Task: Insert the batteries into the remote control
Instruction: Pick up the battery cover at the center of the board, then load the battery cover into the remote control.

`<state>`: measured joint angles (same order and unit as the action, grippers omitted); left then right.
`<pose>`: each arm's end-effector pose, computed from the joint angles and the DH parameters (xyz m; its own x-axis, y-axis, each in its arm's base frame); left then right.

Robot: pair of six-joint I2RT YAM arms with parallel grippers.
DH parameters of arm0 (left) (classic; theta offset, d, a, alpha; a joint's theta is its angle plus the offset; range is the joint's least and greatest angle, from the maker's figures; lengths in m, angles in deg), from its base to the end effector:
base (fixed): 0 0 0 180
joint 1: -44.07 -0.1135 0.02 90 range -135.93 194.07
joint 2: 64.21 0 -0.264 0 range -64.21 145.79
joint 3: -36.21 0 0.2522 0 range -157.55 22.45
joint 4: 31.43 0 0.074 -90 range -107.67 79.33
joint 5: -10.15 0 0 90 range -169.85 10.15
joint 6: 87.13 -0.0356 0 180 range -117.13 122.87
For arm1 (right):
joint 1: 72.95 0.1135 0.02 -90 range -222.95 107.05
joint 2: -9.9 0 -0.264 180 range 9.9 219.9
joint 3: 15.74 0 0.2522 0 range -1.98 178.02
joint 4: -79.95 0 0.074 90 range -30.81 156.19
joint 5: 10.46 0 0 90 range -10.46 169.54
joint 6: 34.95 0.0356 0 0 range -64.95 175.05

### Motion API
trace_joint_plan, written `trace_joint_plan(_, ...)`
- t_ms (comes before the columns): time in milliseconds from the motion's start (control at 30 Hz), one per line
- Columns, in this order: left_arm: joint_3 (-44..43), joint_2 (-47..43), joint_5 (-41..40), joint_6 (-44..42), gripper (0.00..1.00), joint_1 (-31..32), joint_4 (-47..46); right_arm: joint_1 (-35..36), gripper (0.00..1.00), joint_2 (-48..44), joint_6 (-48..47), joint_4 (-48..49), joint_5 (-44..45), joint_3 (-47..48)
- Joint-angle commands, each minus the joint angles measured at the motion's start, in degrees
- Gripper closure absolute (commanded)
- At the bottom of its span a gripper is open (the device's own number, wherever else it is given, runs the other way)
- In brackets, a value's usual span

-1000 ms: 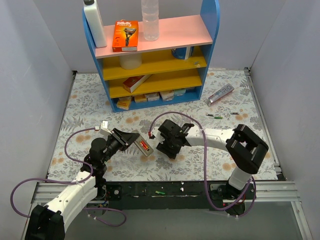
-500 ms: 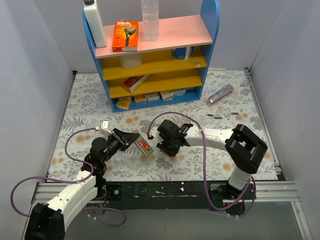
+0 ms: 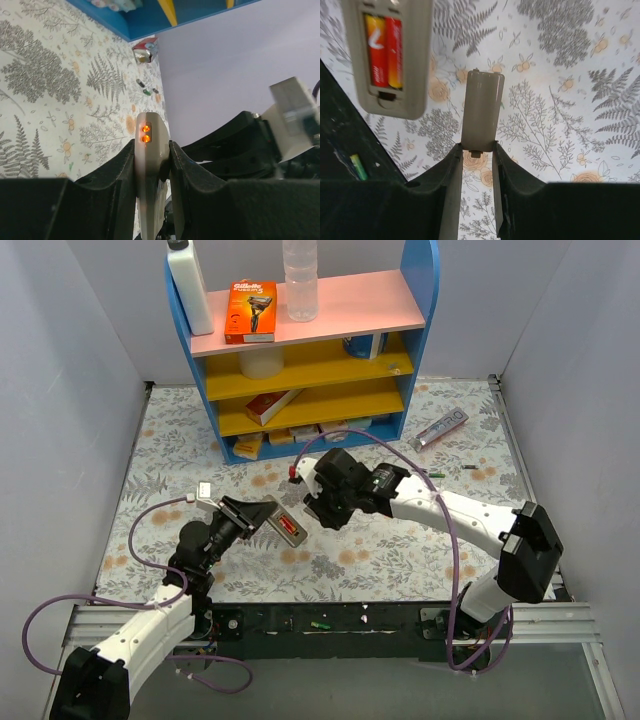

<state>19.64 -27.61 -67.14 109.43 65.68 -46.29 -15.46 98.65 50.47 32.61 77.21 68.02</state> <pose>0.1396 -0.0637 0.1747 -0.5158 -0.8014 0.3029 -0.2408 -0.2037 -0.9490 0.1775 0.2811 0.2688 -0.3557 -0.7066 -0.6117 -0.8872 0.4611 -0.0167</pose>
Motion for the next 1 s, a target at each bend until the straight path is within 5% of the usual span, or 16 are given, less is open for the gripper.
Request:
trace_joint_plan(0, 3.85, -1.09, -2.34, 0.93, 1.0, 0.28, -8.55, 0.86, 0.9, -1.74, 4.14, -7.36, -1.27, 9.61)
trace_joint_plan(467, 4.74, 5.5, -2.16, -2.59, 0.99, 0.28, -20.06, 6.93, 0.91, 10.2, 8.53, -25.64, 4.7, 33.25)
trace_joint_plan(967, 5.45, 3.83, -2.69, -2.15, 0.99, 0.28, -18.75, 8.86, 0.91, 16.54, 10.82, -28.91, 6.9, 40.22)
